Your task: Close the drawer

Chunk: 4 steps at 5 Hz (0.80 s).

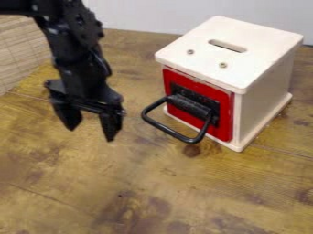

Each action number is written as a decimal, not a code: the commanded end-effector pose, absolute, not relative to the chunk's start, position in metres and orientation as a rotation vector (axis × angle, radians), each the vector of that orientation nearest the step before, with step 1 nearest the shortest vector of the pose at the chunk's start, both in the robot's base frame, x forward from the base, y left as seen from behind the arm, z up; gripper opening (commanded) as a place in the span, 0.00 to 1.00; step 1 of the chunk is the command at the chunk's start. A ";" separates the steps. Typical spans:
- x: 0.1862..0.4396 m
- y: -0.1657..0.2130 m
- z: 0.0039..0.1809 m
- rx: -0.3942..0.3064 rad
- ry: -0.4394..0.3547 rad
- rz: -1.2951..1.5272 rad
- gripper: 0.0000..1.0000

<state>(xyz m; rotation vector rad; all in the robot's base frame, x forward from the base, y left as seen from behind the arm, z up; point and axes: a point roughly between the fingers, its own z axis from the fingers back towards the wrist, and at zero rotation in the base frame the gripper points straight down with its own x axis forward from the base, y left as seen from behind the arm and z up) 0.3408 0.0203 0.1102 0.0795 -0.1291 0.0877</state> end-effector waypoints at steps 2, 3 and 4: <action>0.372 -0.002 0.106 0.091 -0.220 0.150 1.00; 0.375 0.004 0.102 0.100 -0.216 0.147 1.00; 0.363 0.016 0.101 0.099 -0.213 0.102 1.00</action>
